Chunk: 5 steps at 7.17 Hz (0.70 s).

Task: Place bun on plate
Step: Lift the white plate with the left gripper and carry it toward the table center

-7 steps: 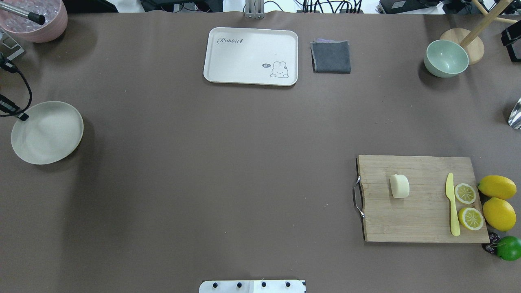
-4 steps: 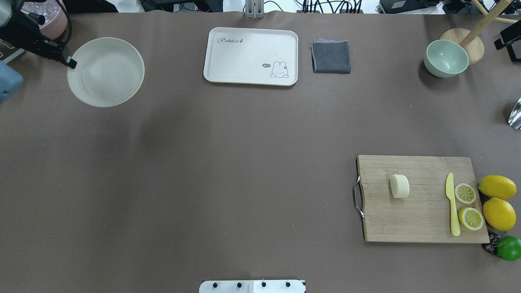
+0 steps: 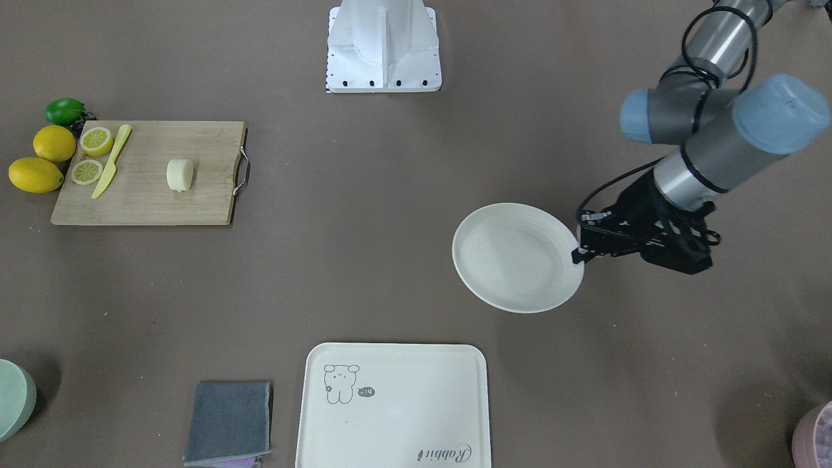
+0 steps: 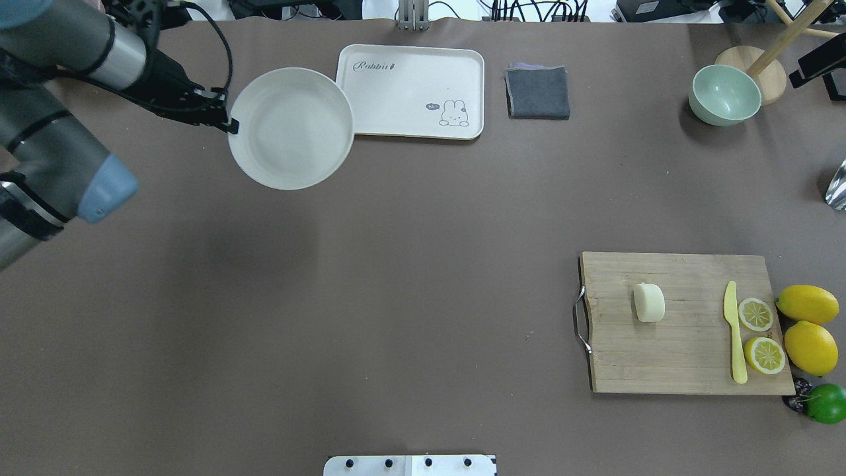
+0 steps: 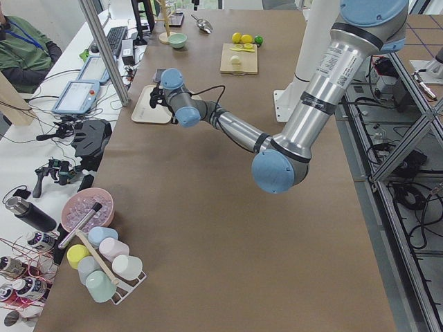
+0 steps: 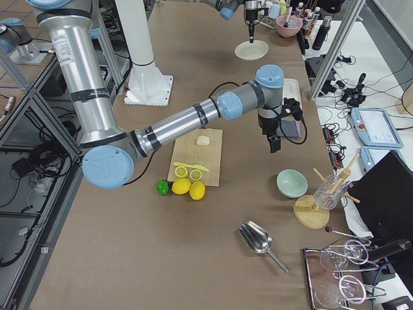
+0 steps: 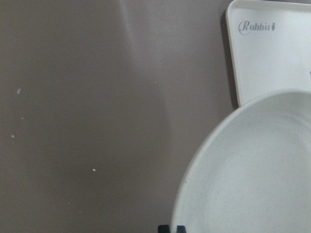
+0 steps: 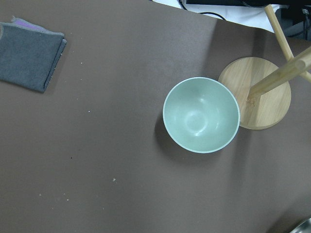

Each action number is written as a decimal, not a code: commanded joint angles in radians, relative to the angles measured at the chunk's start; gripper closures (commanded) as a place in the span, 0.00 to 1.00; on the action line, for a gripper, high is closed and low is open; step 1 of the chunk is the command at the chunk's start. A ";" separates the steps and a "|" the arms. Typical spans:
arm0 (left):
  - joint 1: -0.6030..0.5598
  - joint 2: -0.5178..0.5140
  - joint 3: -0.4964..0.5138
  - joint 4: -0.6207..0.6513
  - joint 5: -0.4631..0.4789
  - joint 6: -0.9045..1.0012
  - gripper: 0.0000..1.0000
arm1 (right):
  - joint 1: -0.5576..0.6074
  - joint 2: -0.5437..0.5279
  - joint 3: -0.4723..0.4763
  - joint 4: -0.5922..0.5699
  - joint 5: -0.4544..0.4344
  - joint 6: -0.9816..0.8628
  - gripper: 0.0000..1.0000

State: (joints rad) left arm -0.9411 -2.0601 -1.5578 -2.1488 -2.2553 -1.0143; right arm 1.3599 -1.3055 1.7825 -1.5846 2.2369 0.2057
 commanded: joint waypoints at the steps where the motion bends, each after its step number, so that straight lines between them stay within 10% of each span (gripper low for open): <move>1: 0.184 -0.035 -0.018 -0.078 0.211 -0.169 1.00 | -0.004 0.002 0.002 0.000 0.001 0.000 0.00; 5: 0.389 -0.061 -0.016 -0.079 0.381 -0.210 1.00 | -0.027 0.003 0.008 0.000 0.020 0.001 0.00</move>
State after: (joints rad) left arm -0.5920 -2.1187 -1.5742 -2.2269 -1.8961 -1.2145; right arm 1.3384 -1.3029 1.7848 -1.5846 2.2527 0.2062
